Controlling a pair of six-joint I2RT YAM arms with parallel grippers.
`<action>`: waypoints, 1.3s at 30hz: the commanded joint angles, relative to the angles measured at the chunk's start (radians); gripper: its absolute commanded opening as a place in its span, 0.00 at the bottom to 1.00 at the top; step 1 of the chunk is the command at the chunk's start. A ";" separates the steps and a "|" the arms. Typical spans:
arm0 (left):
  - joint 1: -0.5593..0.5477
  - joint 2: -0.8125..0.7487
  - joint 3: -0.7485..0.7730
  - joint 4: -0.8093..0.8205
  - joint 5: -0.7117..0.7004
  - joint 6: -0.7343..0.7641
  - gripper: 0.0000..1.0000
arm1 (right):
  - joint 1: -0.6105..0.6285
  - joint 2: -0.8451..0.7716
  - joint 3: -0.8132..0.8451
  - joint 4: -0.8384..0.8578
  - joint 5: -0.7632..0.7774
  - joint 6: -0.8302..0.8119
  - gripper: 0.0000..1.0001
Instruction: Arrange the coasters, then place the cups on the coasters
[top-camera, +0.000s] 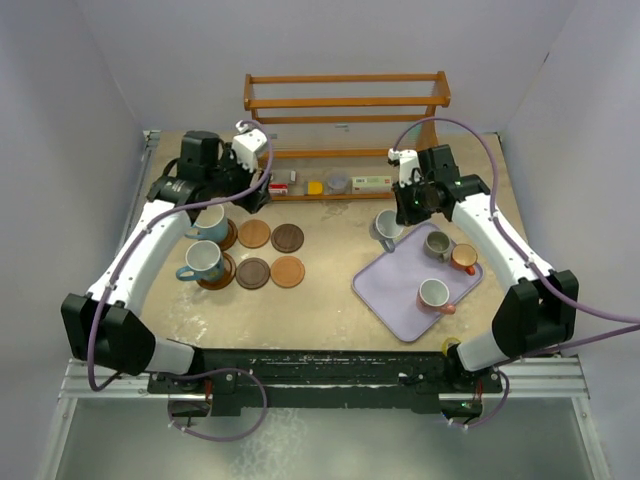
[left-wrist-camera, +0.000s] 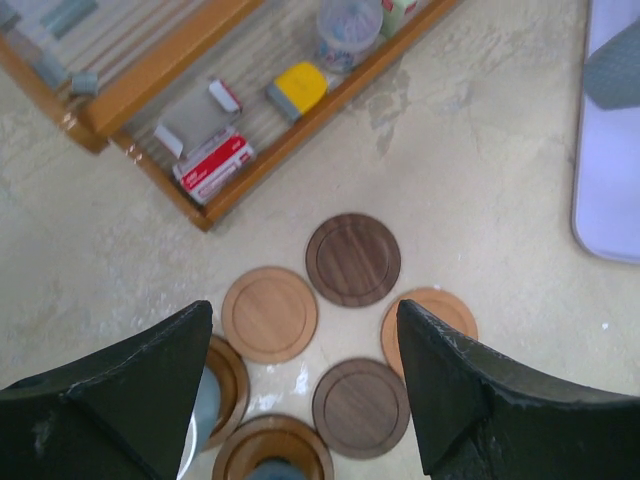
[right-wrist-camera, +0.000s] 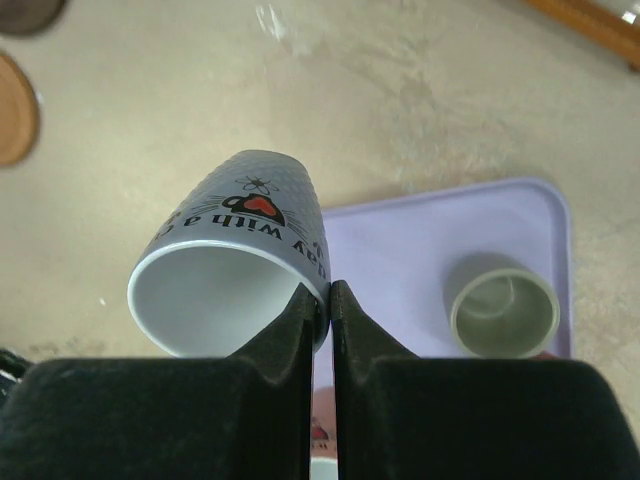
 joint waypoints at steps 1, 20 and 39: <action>-0.068 0.066 0.087 0.146 -0.080 -0.075 0.72 | 0.035 -0.021 0.052 0.192 0.007 0.153 0.00; -0.378 0.261 0.229 0.299 -0.249 -0.477 0.72 | 0.168 0.050 0.059 0.447 0.231 0.458 0.00; -0.458 0.423 0.329 0.247 -0.405 -0.615 0.59 | 0.246 0.050 0.113 0.389 0.384 0.555 0.00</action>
